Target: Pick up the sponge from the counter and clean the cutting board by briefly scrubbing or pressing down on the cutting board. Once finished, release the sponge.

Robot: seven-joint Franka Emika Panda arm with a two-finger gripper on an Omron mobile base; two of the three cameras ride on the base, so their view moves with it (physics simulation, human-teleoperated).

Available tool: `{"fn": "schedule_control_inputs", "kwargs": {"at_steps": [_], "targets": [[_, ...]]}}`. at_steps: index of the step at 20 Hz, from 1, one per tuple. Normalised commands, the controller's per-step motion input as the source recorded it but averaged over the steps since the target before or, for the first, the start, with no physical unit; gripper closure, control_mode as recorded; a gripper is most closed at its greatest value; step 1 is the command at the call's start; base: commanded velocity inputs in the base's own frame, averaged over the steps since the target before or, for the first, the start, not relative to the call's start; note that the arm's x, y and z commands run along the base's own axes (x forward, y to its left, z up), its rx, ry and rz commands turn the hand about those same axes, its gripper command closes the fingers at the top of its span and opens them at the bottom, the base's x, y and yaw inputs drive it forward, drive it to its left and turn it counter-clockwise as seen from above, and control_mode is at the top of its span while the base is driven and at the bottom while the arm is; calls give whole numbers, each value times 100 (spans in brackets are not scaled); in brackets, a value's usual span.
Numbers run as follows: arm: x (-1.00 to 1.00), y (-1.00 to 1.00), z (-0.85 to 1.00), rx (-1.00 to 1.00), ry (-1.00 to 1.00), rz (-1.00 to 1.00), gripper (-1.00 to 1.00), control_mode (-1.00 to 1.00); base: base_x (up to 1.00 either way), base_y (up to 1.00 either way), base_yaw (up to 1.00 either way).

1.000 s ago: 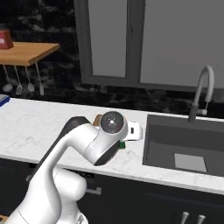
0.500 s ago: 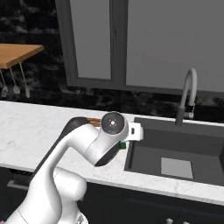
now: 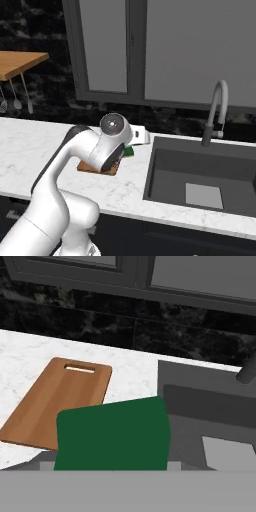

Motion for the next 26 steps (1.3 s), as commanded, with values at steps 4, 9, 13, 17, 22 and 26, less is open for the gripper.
{"fn": "schedule_control_inputs", "kwargs": {"at_steps": [4,9,13,17,22,26], "targets": [[92,45,0,-2,14,7,100,-100,0,0,0],[82,20,-4,3,6,21,100,-100,0,0,0],[74,24,-16,1,4,19,100,-100,0,0,0],[85,41,-20,0,3,12,100,-100,0,0,0],[43,64,-13,-1,6,0,100,-100,0,0,0],[0,54,-13,-8,0,-1,100,-100,0,0,0]]}}
